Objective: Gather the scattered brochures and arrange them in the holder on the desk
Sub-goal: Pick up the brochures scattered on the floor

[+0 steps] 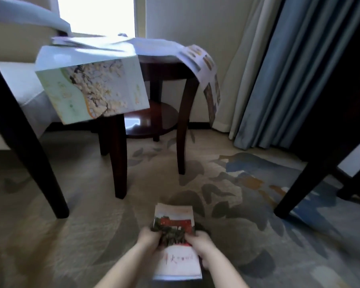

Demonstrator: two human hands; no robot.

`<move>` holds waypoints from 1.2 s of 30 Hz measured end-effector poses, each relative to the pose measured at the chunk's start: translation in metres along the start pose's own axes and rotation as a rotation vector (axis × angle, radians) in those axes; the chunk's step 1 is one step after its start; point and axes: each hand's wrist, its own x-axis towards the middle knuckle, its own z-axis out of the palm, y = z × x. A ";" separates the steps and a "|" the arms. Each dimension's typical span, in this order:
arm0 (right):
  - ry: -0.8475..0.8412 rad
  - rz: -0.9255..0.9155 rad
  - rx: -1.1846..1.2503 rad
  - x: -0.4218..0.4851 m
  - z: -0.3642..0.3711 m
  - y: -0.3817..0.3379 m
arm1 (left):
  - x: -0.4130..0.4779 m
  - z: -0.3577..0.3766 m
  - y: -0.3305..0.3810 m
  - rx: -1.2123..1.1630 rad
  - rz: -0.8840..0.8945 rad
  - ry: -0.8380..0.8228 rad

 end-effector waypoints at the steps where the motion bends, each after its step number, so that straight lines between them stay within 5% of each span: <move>1: 0.015 -0.057 0.016 -0.011 -0.009 -0.025 | -0.008 -0.005 0.028 -0.016 0.056 -0.032; 8: 0.092 -0.291 -0.041 -0.129 -0.097 -0.223 | -0.118 -0.007 0.252 0.004 0.334 -0.187; 16: 0.189 -0.308 -0.008 -0.310 -0.183 -0.452 | -0.286 -0.026 0.516 -0.062 0.427 -0.201; 23: 0.080 -0.367 0.150 -0.490 -0.186 -0.608 | -0.438 -0.118 0.698 -0.068 0.468 -0.163; 29: 0.027 -0.361 0.197 -0.622 -0.150 -0.708 | -0.547 -0.205 0.807 -0.048 0.484 -0.133; 36: 0.025 -0.450 0.196 -0.668 -0.088 -0.767 | -0.576 -0.291 0.843 -0.105 0.433 -0.164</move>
